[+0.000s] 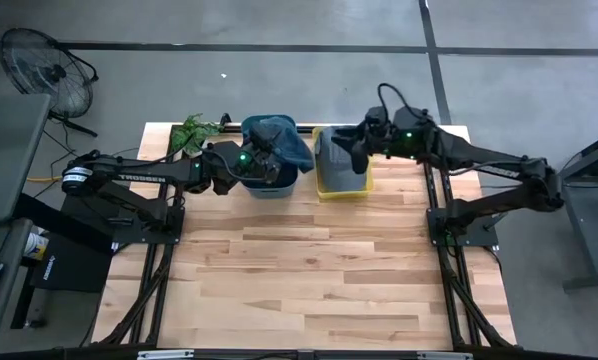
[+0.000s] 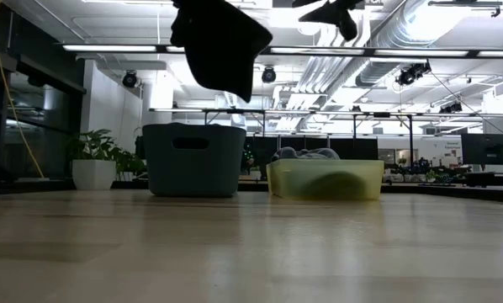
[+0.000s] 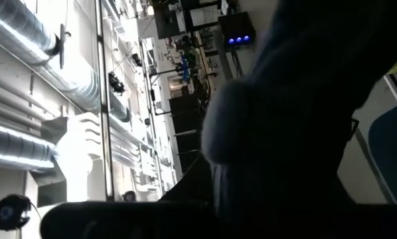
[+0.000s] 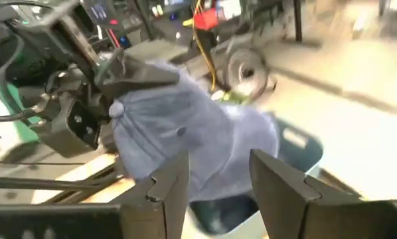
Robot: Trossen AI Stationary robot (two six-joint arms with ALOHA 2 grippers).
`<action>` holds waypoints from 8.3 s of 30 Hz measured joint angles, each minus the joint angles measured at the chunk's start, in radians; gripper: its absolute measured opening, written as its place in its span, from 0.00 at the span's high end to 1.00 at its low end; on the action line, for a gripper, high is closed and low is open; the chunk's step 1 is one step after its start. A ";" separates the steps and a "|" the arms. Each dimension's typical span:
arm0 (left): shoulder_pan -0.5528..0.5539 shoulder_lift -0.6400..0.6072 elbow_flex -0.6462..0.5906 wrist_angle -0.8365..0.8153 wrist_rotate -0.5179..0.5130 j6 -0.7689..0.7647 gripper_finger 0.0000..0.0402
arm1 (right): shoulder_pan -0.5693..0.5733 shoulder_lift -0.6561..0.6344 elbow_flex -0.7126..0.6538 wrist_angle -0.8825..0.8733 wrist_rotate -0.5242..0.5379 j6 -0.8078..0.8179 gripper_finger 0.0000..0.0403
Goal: Pick & Place hat
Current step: Put the blue cap into the blue bin
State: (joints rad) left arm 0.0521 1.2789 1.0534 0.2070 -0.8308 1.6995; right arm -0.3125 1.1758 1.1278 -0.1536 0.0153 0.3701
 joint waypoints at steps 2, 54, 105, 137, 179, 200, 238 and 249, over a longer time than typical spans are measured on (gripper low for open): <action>0.000 0.000 0.000 0.000 -0.010 -0.019 1.00 | 0.017 -0.015 0.000 0.009 0.021 -0.074 0.62; 0.000 0.000 0.000 0.030 -0.025 -0.404 1.00 | 0.246 0.463 0.248 0.239 0.479 -0.871 0.50; -0.001 -0.016 0.001 -0.043 0.095 -0.534 0.57 | 0.150 0.406 0.280 0.061 0.579 -0.592 1.00; 0.381 -0.435 -0.002 -0.792 0.712 -1.376 0.52 | -0.028 0.549 0.280 0.384 0.207 -0.436 1.00; 0.877 -0.534 -0.200 -0.561 1.200 -1.455 0.53 | -0.126 0.882 0.450 0.307 0.105 -0.220 1.00; 0.877 -0.535 -0.200 -0.576 1.222 -1.470 0.53 | -0.226 0.911 0.512 0.279 -0.069 -0.312 1.00; 0.877 -0.535 -0.200 -0.642 1.371 -1.603 0.53 | -0.138 0.926 0.524 -0.043 -0.411 -0.243 0.83; 0.877 -0.535 -0.200 -0.674 1.376 -1.606 0.53 | -0.136 0.859 0.647 -0.290 -0.450 -0.265 0.56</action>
State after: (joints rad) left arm 0.9291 0.7441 0.8539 -0.4672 0.5456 0.0933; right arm -0.4480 2.0349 1.7748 -0.4433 -0.4347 0.1053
